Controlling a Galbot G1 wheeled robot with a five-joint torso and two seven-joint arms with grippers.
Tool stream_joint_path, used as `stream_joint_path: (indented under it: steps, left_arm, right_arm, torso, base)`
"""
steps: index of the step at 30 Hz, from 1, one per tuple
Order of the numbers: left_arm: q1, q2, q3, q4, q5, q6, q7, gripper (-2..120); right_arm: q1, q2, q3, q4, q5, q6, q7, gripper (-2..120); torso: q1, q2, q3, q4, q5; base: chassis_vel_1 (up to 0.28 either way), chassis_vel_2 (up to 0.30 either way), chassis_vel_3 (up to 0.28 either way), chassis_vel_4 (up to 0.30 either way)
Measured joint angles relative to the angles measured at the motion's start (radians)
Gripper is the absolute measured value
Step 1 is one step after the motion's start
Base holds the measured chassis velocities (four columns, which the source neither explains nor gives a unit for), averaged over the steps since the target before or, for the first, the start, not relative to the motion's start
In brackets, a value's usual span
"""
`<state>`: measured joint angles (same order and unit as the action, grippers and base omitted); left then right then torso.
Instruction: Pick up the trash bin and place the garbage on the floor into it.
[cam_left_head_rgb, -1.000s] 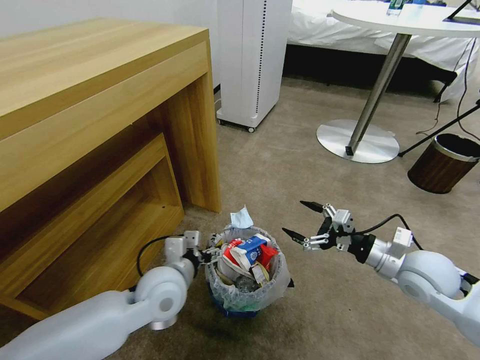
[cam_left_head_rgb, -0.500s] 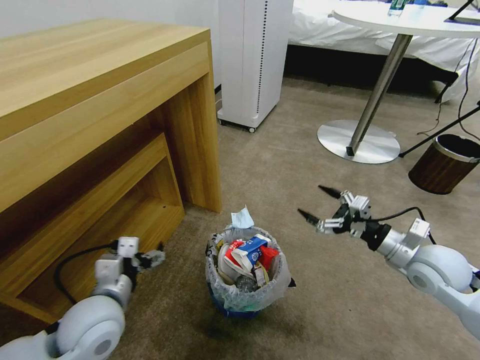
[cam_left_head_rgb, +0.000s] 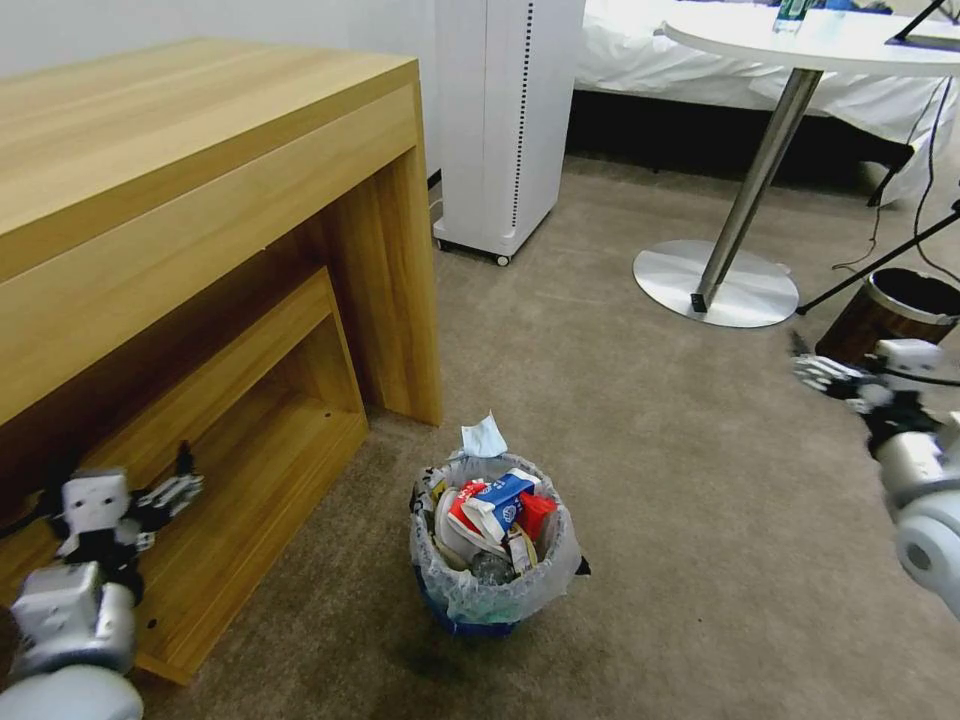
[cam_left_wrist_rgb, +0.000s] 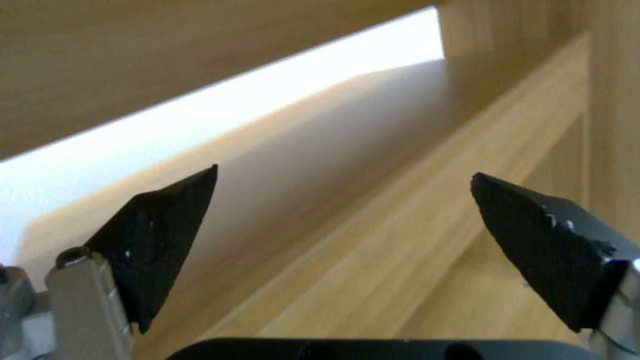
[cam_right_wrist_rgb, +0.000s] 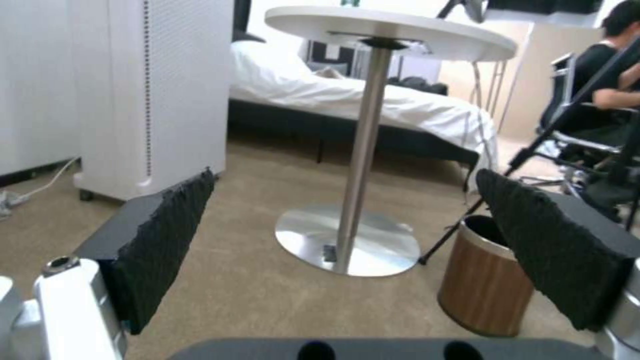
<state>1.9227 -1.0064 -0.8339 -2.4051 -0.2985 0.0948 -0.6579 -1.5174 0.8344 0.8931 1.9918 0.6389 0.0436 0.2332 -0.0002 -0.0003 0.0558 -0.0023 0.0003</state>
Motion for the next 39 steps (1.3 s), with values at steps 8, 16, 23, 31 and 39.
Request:
stream_joint_path:
  steps: [8, 16, 23, 31, 39]
  left_arm:
    - [-0.029, -0.17, 0.101, 0.059, 0.157, -0.142, 0.033, 100]
    - [-0.088, -0.237, 0.281, 0.15, 0.263, -0.181, 0.053, 100]
    - [-0.129, -0.256, 0.294, 0.17, 0.279, -0.164, 0.047, 100]
    - [-0.117, -0.266, 0.301, 0.16, 0.285, -0.16, 0.045, 100]
    - [-0.116, -0.265, 0.301, 0.158, 0.283, -0.158, 0.043, 100]
  right_arm:
    - [-0.088, 0.27, 0.037, 0.105, -0.122, 0.055, -0.019, 100]
    - [-0.138, 0.547, 0.047, 0.15, -0.219, 0.137, -0.045, 100]
    - [-0.141, 0.6, 0.074, 0.182, -0.253, 0.174, -0.061, 100]
    - [-0.159, 0.629, 0.096, 0.206, -0.288, 0.158, -0.066, 100]
    - [-0.159, 0.626, 0.096, 0.206, -0.288, 0.154, -0.066, 100]
  torso:
    - [0.0, 0.0, 0.0, 0.0005, -0.0009]
    - [0.0, 0.0, 0.0, 0.0001, -0.0007]
    - [0.0, 0.0, 0.0, 0.0002, -0.0007]
    - [0.0, 0.0, 0.0, 0.0002, -0.0004]
    - [0.0, 0.0, 0.0, 0.0002, -0.0005]
  base:
    - [0.0, 0.0, 0.0, 0.0]
    - [0.0, 0.0, 0.0, 0.0]
    - [0.0, 0.0, 0.0, 0.0]
    - [0.0, 0.0, 0.0, 0.0]
    - [0.0, 0.0, 0.0, 0.0]
